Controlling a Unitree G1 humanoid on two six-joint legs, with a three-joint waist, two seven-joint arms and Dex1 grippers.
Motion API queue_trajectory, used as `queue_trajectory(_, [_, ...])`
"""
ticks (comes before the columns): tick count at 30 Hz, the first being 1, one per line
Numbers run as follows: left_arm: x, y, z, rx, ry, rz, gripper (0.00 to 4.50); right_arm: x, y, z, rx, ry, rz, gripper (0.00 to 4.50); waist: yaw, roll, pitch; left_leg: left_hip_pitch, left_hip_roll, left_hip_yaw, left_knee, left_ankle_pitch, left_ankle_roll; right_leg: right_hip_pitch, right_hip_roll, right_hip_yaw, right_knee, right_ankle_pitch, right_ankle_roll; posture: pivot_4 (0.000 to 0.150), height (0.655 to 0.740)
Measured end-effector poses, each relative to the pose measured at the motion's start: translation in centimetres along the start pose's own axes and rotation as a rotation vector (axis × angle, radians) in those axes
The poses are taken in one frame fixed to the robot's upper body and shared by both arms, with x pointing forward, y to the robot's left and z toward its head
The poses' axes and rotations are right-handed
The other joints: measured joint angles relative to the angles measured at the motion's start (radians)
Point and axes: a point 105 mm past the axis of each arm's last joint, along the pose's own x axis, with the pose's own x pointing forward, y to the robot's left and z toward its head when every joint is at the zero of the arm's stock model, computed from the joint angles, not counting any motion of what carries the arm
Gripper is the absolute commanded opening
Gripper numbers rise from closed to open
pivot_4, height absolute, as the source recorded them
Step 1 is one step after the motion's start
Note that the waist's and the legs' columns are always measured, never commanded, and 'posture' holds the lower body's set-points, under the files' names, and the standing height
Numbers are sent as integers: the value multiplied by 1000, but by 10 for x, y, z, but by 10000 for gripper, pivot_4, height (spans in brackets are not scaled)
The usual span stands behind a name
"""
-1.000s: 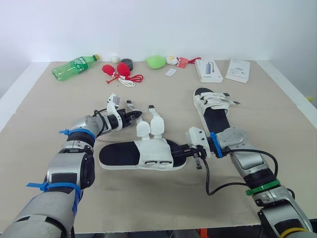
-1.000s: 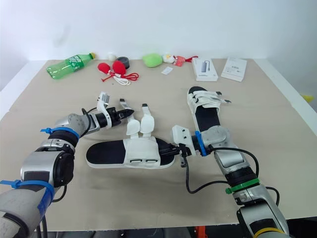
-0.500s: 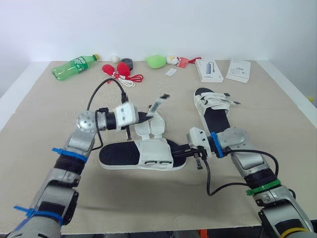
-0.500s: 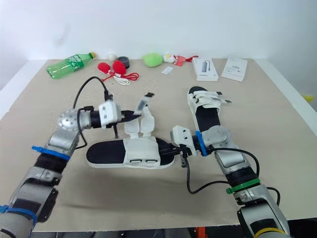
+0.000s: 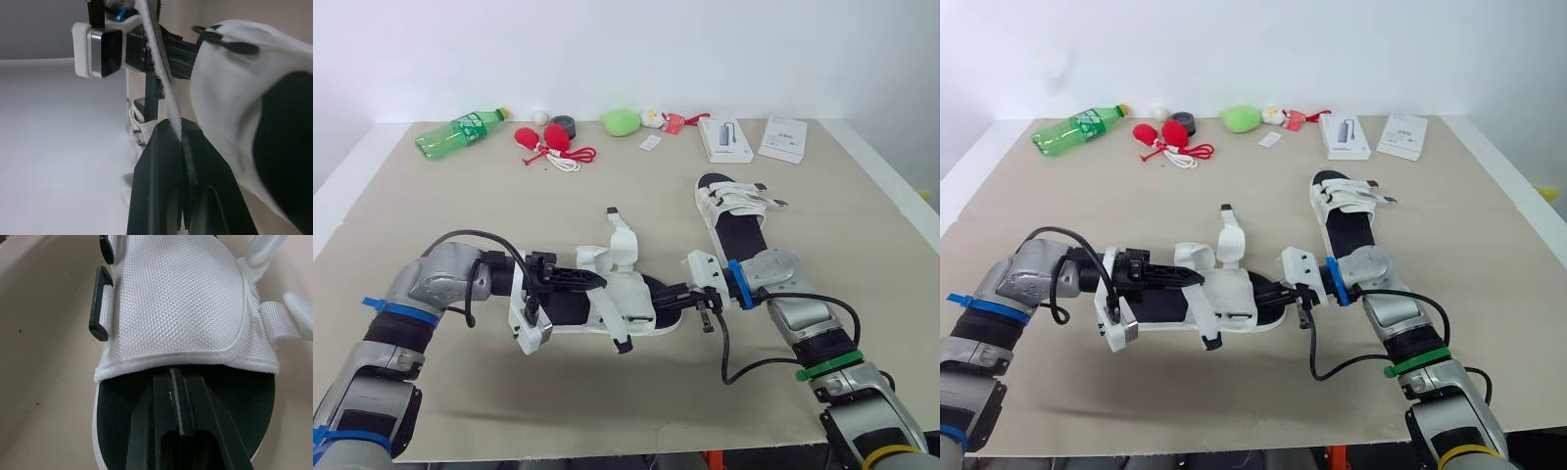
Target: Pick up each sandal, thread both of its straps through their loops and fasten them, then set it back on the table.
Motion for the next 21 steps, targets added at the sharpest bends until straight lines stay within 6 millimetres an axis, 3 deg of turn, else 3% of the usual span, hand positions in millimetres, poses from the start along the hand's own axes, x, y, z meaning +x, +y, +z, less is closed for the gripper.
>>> queue_trajectory(1, [0,0,0,-2,2,1,7868,0,0,0,0,0,0,0,0,0,0,0,0,0,0,0,0,0,0,0,0,0,0,1500,7400])
queue_trajectory(3, [2,0,-2,-33,9,9,16312,0,0,0,1,-2,1,0,0,0,0,0,0,0,0,0,0,0,0,0,0,0,0,1500,7400])
queue_trajectory(8, [4,2,-3,-49,19,11,16312,1,0,0,1,-3,2,0,0,0,0,0,0,0,0,0,0,0,0,0,0,0,0,1500,7400])
queue_trajectory(13, [-7,12,-6,-49,69,1,16312,1,0,0,1,-3,4,0,-2,0,0,0,0,0,0,0,0,0,0,0,0,0,0,1500,7400])
queue_trajectory(16, [-19,5,-6,-181,139,10,16312,1,-1,-1,4,-5,7,0,-4,0,0,0,1,0,0,0,0,0,0,0,1,0,0,1500,7400])
queue_trajectory(19, [-30,12,-6,-359,203,88,16312,1,-1,0,1,-6,14,0,-4,0,0,0,2,0,0,0,0,0,1,-1,1,0,-1,1500,7400])
queue_trajectory(21, [-41,15,-4,-562,251,154,16312,3,-2,-1,6,-9,20,0,-6,0,0,1,2,0,0,0,0,0,1,-1,2,-1,-3,1500,7400])
